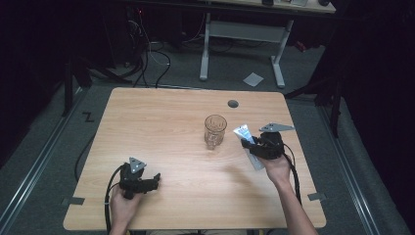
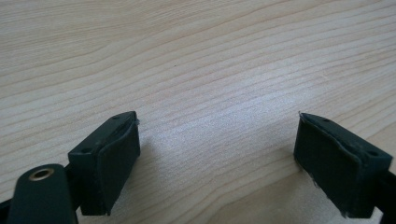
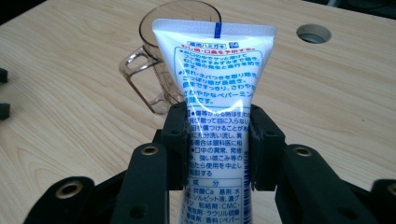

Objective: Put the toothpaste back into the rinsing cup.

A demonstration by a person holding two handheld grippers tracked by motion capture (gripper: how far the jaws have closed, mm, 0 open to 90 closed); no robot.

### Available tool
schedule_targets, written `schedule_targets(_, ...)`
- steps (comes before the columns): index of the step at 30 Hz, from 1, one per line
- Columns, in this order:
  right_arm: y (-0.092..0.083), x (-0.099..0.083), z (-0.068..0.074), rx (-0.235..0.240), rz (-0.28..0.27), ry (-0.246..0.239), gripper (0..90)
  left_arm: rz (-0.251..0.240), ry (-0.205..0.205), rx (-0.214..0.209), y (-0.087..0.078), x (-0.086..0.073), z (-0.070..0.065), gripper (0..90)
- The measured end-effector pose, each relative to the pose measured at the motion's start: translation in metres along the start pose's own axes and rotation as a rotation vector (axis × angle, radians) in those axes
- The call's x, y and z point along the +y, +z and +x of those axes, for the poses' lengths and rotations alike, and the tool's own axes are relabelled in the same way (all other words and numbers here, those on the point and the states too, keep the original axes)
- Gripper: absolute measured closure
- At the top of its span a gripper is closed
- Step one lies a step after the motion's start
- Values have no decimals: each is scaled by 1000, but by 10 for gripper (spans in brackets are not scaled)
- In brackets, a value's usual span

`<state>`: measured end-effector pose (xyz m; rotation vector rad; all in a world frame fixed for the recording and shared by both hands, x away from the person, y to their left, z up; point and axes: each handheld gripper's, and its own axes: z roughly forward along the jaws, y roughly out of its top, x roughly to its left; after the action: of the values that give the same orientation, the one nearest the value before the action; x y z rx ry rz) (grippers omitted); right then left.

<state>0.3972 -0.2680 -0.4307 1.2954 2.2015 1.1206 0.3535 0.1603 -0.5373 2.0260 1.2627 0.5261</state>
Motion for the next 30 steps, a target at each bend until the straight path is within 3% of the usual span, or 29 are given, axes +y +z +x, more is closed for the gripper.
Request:
schedule_targets(8,0,13,3,54,-54,-1,652,0,0,0,0,0,0,147)
schedule_targets(20,5,36,8,83,-114,-38,649,1,0,0,0,0,0,147)
schedule_targets(30,11,54,12,88,-109,-42,651,0,0,0,0,0,0,147)
